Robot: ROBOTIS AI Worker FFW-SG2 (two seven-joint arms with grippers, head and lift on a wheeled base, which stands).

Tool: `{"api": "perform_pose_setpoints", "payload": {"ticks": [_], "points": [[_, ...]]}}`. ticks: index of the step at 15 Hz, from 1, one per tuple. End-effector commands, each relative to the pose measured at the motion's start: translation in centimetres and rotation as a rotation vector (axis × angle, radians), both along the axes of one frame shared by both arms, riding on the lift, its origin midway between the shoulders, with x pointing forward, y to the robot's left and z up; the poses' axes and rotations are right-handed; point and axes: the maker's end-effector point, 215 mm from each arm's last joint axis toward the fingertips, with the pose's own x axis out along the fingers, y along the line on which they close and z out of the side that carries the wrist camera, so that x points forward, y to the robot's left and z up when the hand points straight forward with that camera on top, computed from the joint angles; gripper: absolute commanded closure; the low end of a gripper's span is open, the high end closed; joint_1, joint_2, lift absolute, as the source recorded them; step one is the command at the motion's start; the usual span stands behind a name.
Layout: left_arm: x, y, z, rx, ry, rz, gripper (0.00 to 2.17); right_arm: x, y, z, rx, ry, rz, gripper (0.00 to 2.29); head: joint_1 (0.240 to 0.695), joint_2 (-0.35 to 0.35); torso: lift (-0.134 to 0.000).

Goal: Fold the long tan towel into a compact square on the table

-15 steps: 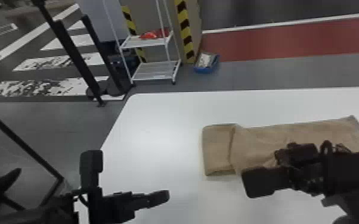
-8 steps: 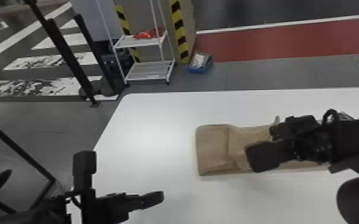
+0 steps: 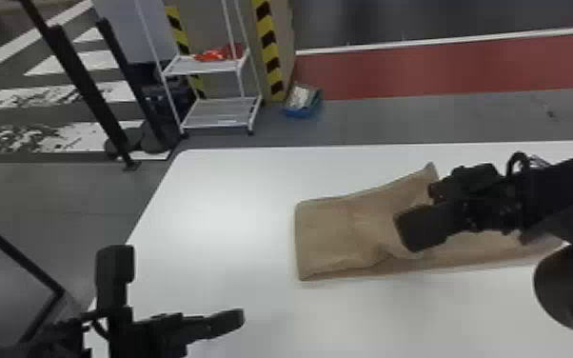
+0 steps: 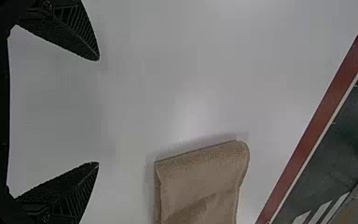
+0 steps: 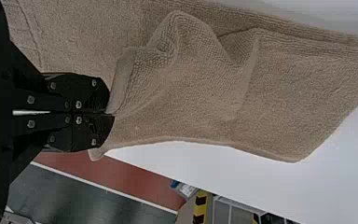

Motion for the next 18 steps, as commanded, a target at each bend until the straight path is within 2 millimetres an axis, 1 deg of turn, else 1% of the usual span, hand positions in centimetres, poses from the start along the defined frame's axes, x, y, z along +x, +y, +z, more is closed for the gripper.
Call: {"api": "perform_pose_setpoints", "payload": {"ticks": [1,2,3,4,5,6,7,8,9,10,11,12,13,14,15,16,17,18], "points": [[-0.3,-0.6,-0.4,-0.009,0.018,-0.007,0.09,0.9,-1.9,-0.8,0.002,-0.001,-0.060,0.65,0.695,0.232,-0.125],[-0.3,-0.7,-0.6,-0.009,0.022,-0.008,0.09,1.9,-3.2,-0.4,0.037,-0.028,-0.127,0.31,0.695,0.216,-0.125],[-0.3,-0.8,-0.7,-0.009,0.025,-0.010,0.09,2.8,-5.1,0.3,0.090,-0.052,-0.239,0.23,0.695,0.204,-0.125],[-0.3,-1.0,-0.9,-0.010,0.029,-0.012,0.09,2.8,-7.0,0.1,0.151,-0.032,-0.353,0.23,0.695,0.192,-0.125],[-0.3,-1.0,-1.1,-0.011,0.034,-0.011,0.09,2.6,-8.2,0.6,0.252,-0.004,-0.453,0.23,0.695,0.174,-0.125],[-0.1,-1.1,-1.2,-0.014,0.035,-0.013,0.09,2.2,-9.5,0.9,0.339,0.028,-0.541,0.23,0.695,0.157,-0.125],[0.0,-1.2,-1.3,-0.008,0.038,-0.016,0.09,1.8,-10.3,1.0,0.401,0.051,-0.604,0.23,0.695,0.118,-0.125],[0.0,-1.4,-1.4,-0.007,0.039,-0.019,0.09,0.8,-12.3,0.6,0.545,0.118,-0.782,0.23,0.695,0.103,-0.125],[0.0,-1.7,-1.4,-0.008,0.040,-0.026,0.09,-1.3,-13.2,-0.8,0.724,0.266,-1.005,0.23,0.695,0.088,-0.125],[0.2,-1.9,-1.6,-0.009,0.044,-0.030,0.09,-3.3,-12.9,-1.8,0.859,0.383,-1.166,0.23,0.695,0.071,-0.125],[0.3,-2.1,-1.8,-0.010,0.047,-0.033,0.09,-4.7,-12.4,-2.4,0.954,0.473,-1.283,0.23,0.695,0.056,-0.125],[0.4,-2.3,-1.8,-0.008,0.047,-0.037,0.09,-4.3,-11.4,-1.5,1.025,0.519,-1.311,0.24,0.695,0.047,-0.125],[0.4,-2.4,-1.7,-0.011,0.046,-0.040,0.09,-3.2,-10.4,-0.3,1.079,0.531,-1.298,0.24,0.695,0.042,-0.125],[0.3,-2.4,-1.9,-0.012,0.049,-0.039,0.09,-2.0,-10.0,1.1,1.122,0.530,-1.294,0.24,0.695,0.049,-0.125],[0.2,-2.3,-2.0,-0.011,0.052,-0.038,0.09,-1.0,-10.0,1.4,1.135,0.534,-1.313,0.24,0.695,0.056,-0.125],[0.2,-2.4,-2.0,-0.013,0.053,-0.039,0.09,-0.1,-10.3,1.2,1.141,0.542,-1.342,0.24,0.695,0.064,-0.125],[0.1,-2.4,-2.1,-0.016,0.056,-0.040,0.09,0.7,-10.0,1.4,1.168,0.572,-1.358,0.26,0.695,0.068,-0.125],[0.0,-2.2,-2.2,-0.016,0.058,-0.037,0.09,1.0,-9.7,0.8,1.182,0.614,-1.381,0.26,0.695,0.067,-0.125]]}}
